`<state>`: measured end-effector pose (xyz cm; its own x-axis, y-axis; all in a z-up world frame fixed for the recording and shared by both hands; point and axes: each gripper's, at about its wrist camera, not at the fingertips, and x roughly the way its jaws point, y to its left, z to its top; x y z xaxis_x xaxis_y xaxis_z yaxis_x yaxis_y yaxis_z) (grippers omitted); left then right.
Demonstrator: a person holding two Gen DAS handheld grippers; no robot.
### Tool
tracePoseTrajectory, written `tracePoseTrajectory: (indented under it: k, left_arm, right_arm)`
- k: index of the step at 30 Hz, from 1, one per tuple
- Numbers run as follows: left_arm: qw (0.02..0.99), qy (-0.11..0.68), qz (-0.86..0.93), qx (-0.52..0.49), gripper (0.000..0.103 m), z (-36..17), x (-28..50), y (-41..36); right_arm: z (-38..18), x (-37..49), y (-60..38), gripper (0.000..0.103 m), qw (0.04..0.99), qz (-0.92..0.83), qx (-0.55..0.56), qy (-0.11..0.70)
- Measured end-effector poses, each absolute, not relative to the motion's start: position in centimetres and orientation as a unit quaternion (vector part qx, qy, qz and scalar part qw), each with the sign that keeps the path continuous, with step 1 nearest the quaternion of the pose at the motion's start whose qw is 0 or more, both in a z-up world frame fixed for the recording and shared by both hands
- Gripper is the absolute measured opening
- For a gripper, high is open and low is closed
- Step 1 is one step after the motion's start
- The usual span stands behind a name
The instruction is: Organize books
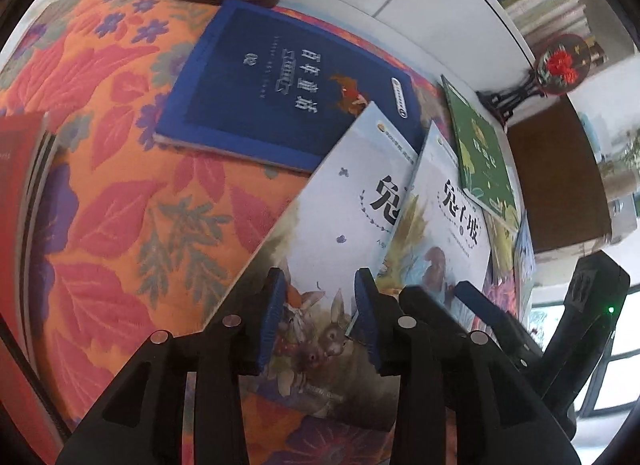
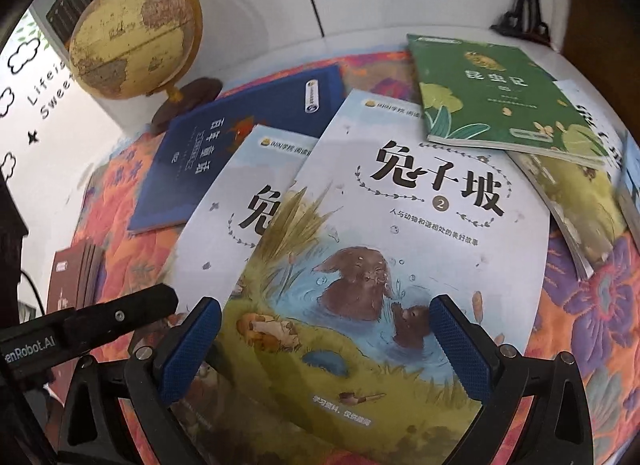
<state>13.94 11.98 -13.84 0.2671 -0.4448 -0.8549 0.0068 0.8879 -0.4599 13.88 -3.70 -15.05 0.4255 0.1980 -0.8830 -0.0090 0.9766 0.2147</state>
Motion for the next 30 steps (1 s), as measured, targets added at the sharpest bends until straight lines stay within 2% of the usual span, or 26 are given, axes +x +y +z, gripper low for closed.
tracePoseTrajectory:
  k: [2,3,5,8,11,12,14,18,21,22,23,24,25,27,28,30]
  left_arm:
    - [0.777,0.591,-0.148,-0.160,0.034,-13.7,14.2,11.6]
    - [0.777,0.593,-0.153,-0.143,0.034,-13.5,14.2,11.4]
    - [0.776,0.600,-0.169,-0.102,0.034,-13.4,14.6,10.3]
    - [0.776,0.600,-0.182,-0.064,0.034,-13.1,15.0,9.1]
    - [0.767,0.604,-0.207,-0.060,0.033,-13.0,15.4,7.9]
    - [0.765,0.603,-0.217,-0.058,0.032,-12.9,15.5,7.4]
    - [0.759,0.604,-0.239,-0.045,0.032,-13.0,15.7,5.8]
    - [0.751,0.611,-0.250,-0.022,0.031,-13.5,16.5,3.2]
    - [0.746,0.612,-0.260,-0.030,0.031,-13.5,17.1,2.8]
    - [0.743,0.613,-0.265,-0.044,0.029,-13.6,17.4,3.1]
    - [0.738,0.617,-0.267,-0.058,0.020,-13.8,17.7,3.6]
    - [0.730,0.623,-0.269,-0.078,0.016,-14.1,18.1,4.0]
    - [0.721,0.630,-0.271,-0.102,0.016,-14.4,18.6,4.5]
    - [0.712,0.638,-0.267,-0.122,0.012,-14.7,19.1,4.9]
    - [0.712,0.639,-0.265,-0.119,0.012,-14.7,19.1,4.9]
    - [0.716,0.640,-0.261,-0.101,0.012,-14.5,19.0,4.2]
  right_arm:
    - [-15.2,13.9,-2.9,0.103,0.835,0.081,0.035,0.543]
    - [-15.8,13.5,-1.9,0.103,0.831,0.086,-0.039,0.548]
    - [-15.8,12.9,-2.2,0.103,0.835,0.119,-0.060,0.534]
    - [-15.8,13.0,-5.7,0.103,0.838,0.084,-0.021,0.539]
    - [-15.1,12.4,-11.7,0.103,0.832,0.104,0.095,0.536]
    - [-15.5,11.9,-14.4,0.103,0.814,0.115,0.165,0.546]
    - [-16.0,11.2,-17.5,0.099,0.795,0.139,0.237,0.541]
    - [-17.0,10.5,-20.5,0.099,0.770,0.179,0.318,0.524]
    - [-17.3,11.0,-21.2,0.101,0.766,0.205,0.334,0.510]
    - [-17.4,11.3,-21.2,0.101,0.767,0.215,0.332,0.505]
    - [-17.3,11.8,-21.2,0.100,0.768,0.222,0.331,0.502]
    - [-17.3,12.1,-21.2,0.099,0.767,0.226,0.332,0.500]
    - [-17.2,12.3,-21.4,0.095,0.768,0.228,0.332,0.498]
    - [-17.7,12.8,-21.6,0.066,0.774,0.217,0.323,0.501]
    - [-18.0,12.9,-22.2,0.064,0.768,0.219,0.334,0.500]
    - [-18.8,12.8,-24.0,0.049,0.749,0.227,0.375,0.496]
